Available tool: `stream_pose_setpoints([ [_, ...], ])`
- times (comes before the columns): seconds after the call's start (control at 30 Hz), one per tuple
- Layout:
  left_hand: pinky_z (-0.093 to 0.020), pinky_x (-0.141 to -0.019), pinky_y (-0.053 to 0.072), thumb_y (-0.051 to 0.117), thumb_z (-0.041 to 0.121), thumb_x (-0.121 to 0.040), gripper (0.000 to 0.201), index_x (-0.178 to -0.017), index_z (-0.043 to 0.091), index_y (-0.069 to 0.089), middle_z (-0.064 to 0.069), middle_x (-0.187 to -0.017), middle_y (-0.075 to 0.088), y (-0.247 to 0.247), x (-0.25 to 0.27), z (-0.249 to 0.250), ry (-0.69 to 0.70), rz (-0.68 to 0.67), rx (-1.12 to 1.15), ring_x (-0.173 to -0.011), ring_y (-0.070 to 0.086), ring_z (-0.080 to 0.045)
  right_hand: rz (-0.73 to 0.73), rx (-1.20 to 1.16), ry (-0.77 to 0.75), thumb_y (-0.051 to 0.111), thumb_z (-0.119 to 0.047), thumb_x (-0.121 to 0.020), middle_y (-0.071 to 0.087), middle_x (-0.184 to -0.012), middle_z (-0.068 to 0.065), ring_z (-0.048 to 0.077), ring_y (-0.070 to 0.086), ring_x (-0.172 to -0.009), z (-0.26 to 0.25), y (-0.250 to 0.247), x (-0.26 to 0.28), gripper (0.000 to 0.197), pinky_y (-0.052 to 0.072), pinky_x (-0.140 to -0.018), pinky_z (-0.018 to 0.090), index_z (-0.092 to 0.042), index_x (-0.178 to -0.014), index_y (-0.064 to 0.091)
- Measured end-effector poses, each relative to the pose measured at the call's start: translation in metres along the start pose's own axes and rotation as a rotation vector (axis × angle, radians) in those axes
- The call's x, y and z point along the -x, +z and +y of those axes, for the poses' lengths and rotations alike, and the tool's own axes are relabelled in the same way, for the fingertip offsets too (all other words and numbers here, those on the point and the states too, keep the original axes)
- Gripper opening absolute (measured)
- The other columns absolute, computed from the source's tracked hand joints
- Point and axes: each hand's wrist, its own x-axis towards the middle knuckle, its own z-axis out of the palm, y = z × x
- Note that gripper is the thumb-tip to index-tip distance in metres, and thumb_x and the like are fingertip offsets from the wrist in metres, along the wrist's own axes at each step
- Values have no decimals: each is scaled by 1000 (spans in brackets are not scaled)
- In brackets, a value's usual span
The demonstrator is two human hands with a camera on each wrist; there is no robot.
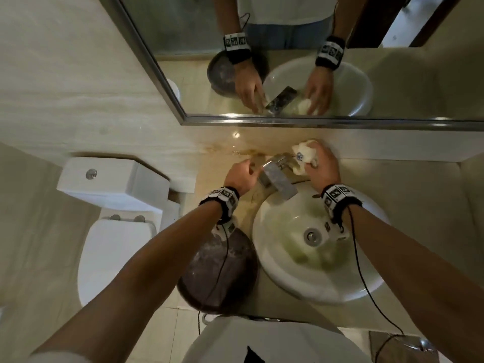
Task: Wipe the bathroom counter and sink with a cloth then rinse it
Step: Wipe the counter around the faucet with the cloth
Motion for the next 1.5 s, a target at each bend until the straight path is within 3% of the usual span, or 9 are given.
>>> stream_pose_setpoints([
  [0.33,-19,-60,46,87,26,-74,29,-89,9,70,-1,-84,69,19,-28,27,-271,59,173,-78,66,-15,-84,-158,461,62,-10,-93,69,-117,9,23,63,-102,89,8,-8,40,47,-94,25,-18,-132,62],
  [0.57,-31,-68,58,89,29,-72,28,-83,11,70,-2,-78,72,19,-30,22,-258,45,208,-74,70,-18,-493,-109,365,58,-15,-97,58,-141,11,27,55,-128,51,30,-71,43,40,-107,31,-14,-140,57],
  [0.77,-31,-64,59,89,27,-71,26,-78,10,71,-4,-73,73,16,-32,20,-232,34,217,-72,72,-20,-702,-406,512,55,-39,-98,70,-89,5,23,60,-78,25,64,-81,26,50,-74,38,-23,-86,71],
  [0.83,-35,-66,61,90,27,-70,27,-77,9,71,-4,-72,73,13,-34,20,-230,8,218,-71,73,-21,-739,-550,535,51,-53,-96,66,-81,2,22,58,-73,8,65,-73,36,46,-66,34,-23,-95,73],
  [1.0,-37,-70,61,70,18,-91,18,-78,7,74,-6,-73,75,-7,-48,16,-171,-153,197,-67,73,-21,-642,-664,598,27,-54,-106,68,-112,0,16,63,-101,13,47,-75,56,51,-85,34,-16,-130,61],
  [1.07,-36,-74,59,64,13,-93,14,-84,13,74,-3,-81,75,-10,-57,7,-86,-184,65,-78,73,-24,-604,-541,608,34,-67,-99,71,-119,3,25,65,-111,28,44,-75,65,51,-99,46,-18,-125,67],
  [1.17,-29,-94,48,55,5,-94,35,-122,21,66,-2,-122,66,-7,-70,5,137,-241,-221,-113,62,-23,-542,-370,555,32,-61,-102,71,-108,2,24,64,-100,50,42,-73,58,46,-101,42,-20,-115,72],
  [1.3,-32,-113,32,54,36,-99,48,-146,37,45,8,-151,43,-1,-93,16,325,-389,-362,-133,43,-13,-555,-308,512,36,-49,-101,68,-124,7,27,60,-114,49,37,-57,41,42,-106,43,-27,-106,71],
  [1.5,-41,-115,32,54,10,-97,59,-152,20,35,-11,-154,39,18,-122,9,341,-563,-526,-139,40,-29,-473,-225,378,44,-35,-105,67,-101,9,24,59,-96,21,24,-34,31,45,-80,31,-11,-109,64],
])
